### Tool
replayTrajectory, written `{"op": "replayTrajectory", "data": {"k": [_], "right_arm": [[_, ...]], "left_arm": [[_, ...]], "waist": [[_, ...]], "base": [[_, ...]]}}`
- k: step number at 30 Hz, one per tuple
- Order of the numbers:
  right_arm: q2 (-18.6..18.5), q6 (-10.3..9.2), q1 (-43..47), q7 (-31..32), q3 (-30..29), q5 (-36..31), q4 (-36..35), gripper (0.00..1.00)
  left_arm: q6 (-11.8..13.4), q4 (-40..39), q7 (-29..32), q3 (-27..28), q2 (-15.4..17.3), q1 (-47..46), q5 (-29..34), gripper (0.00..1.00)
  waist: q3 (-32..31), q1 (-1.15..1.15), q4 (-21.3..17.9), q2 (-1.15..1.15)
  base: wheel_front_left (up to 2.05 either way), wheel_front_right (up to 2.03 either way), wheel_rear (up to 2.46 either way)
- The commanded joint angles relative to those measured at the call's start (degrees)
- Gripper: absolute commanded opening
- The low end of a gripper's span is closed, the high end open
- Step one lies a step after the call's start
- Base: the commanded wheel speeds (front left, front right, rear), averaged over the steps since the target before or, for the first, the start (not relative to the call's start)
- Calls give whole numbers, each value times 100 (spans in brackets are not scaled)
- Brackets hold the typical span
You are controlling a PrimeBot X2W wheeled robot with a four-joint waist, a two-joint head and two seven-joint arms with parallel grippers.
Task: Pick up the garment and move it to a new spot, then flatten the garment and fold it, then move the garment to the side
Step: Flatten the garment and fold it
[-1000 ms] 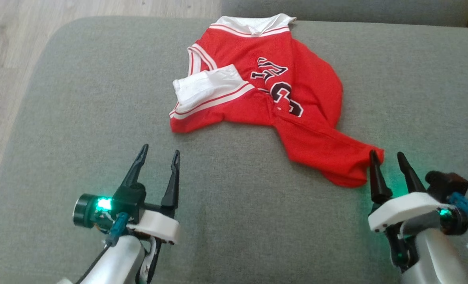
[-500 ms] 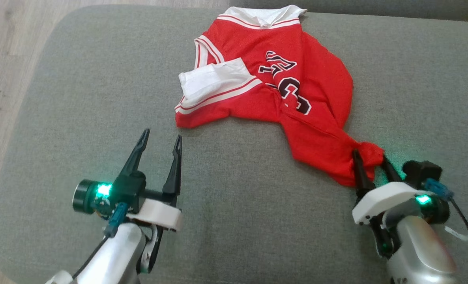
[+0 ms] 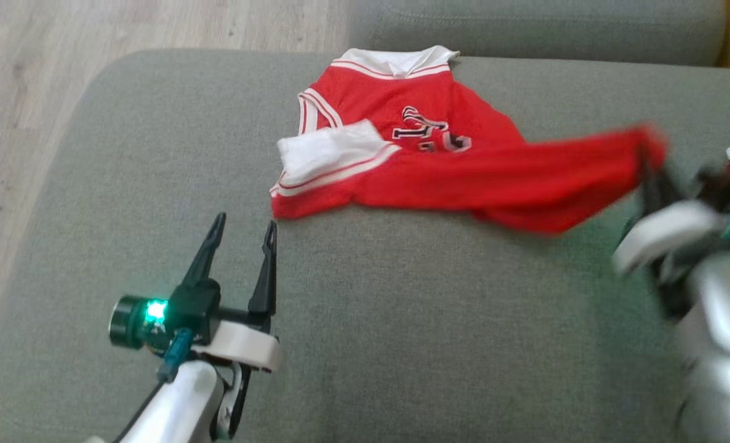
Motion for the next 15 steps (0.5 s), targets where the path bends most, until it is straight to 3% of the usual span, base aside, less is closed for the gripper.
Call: {"op": "replayTrajectory", "data": {"k": [1,8,15], "right_arm": [[-188,-5,-420,29,124,-51,-283,0],[-970,-5,-1020,118,330,-578,-719,0],[-831,-5,-213,-8,377,-713,-1106,0]], "left_arm": [[6,-201,-52,230,27,-145,45,100],[-32,-256,-53,348,-16,17,71,100],[-42,-289,-53,474,-33,156,101,100]], "waist": [[-79,0,11,0],[-249,0,67,0],[-250,0,-93,0]], "base": [[0,0,0],[0,0,0],[0,0,0]]}}
